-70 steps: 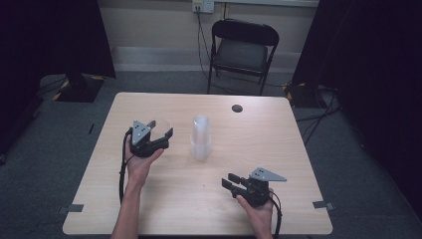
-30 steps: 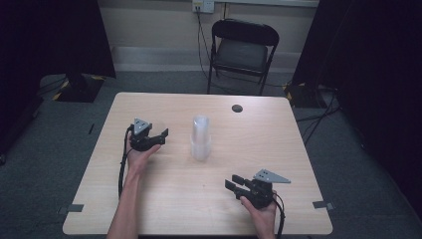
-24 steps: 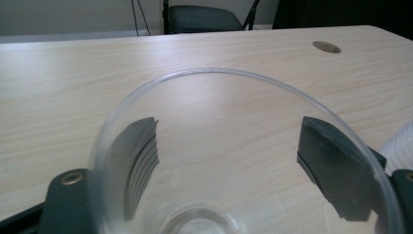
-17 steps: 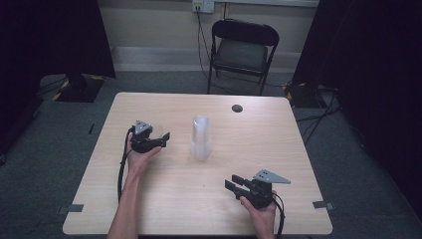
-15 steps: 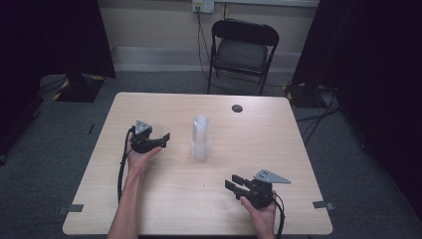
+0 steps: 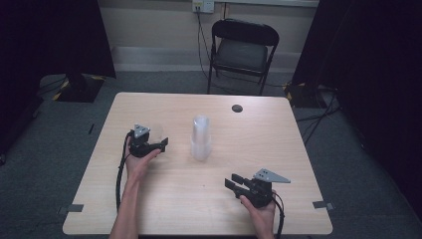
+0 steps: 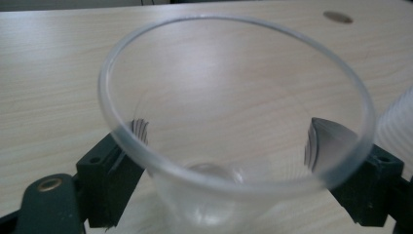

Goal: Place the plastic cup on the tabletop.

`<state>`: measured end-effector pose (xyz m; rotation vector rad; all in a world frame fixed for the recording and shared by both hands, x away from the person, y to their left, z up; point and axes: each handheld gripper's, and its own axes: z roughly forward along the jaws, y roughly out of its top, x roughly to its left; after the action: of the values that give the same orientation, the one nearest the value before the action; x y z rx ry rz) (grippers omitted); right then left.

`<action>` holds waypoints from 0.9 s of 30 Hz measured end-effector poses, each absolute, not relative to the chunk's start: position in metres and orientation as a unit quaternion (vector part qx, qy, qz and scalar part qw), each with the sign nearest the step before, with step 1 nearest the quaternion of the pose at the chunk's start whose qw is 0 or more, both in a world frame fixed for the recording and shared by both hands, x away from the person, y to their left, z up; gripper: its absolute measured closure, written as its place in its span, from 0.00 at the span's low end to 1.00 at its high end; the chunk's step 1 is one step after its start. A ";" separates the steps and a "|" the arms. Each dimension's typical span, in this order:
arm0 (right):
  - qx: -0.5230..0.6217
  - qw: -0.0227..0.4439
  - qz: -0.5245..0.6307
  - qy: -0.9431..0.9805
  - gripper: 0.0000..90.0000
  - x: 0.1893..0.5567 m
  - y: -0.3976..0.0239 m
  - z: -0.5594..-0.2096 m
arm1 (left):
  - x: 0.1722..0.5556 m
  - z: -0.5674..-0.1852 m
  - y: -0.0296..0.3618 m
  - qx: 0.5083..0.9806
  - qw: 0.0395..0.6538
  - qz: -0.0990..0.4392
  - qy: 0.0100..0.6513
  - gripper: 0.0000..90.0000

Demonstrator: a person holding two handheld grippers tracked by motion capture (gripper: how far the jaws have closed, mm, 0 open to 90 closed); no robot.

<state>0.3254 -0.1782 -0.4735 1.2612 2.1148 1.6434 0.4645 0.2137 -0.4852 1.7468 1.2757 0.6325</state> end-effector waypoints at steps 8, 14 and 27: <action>0.425 0.092 0.557 0.708 0.64 0.326 -0.179 -0.473 | 0.454 -0.477 0.219 0.693 0.428 0.266 0.515 0.19; 0.428 0.094 0.554 0.708 0.64 0.326 -0.181 -0.473 | 0.441 -0.478 0.219 0.693 0.426 0.267 0.518 0.20; 0.437 0.099 0.553 0.702 0.60 0.325 -0.187 -0.475 | 0.409 -0.466 0.215 0.691 0.447 0.273 0.498 0.22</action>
<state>0.3254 -0.1867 -0.4746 1.2932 2.0772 1.6344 0.4089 0.2154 -0.4660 1.7110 1.2333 0.6766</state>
